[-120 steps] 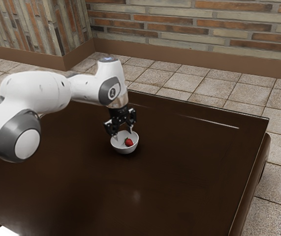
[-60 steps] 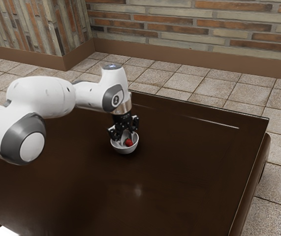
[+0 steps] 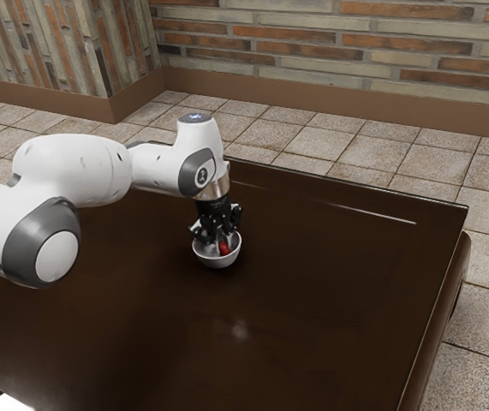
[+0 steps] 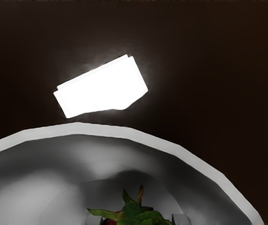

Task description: Take strawberry from the bowl

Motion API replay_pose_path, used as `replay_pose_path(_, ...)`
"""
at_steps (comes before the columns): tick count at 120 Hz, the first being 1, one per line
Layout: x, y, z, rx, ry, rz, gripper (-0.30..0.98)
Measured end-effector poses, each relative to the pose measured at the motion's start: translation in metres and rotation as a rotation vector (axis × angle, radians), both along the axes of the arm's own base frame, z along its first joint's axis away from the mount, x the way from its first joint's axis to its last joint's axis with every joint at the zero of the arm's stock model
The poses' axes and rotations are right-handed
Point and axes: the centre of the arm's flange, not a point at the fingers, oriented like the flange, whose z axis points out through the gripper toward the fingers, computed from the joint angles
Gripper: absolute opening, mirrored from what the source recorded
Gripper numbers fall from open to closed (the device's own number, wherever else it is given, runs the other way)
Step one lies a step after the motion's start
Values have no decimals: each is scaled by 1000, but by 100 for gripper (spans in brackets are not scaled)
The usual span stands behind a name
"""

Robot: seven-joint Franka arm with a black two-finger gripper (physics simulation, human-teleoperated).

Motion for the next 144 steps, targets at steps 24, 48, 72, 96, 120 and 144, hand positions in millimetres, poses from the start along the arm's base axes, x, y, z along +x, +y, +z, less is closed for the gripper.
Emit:
replay_pose_path(24, 0, 1, 6, 5, -4, 3, -4)
replay_pose_path(48, 1, -2, 31, 5, -31, 4, -6)
replay_pose_path(72, -4, -30, 69, 0, -68, -28, -7)
replay_pose_path(96, -10, -83, 63, -2, -56, -94, -7)
replay_pose_path(120, -13, -107, 25, -2, -16, -118, 1)
replay_pose_path(144, -13, -113, 26, -15, -35, -122, 39)
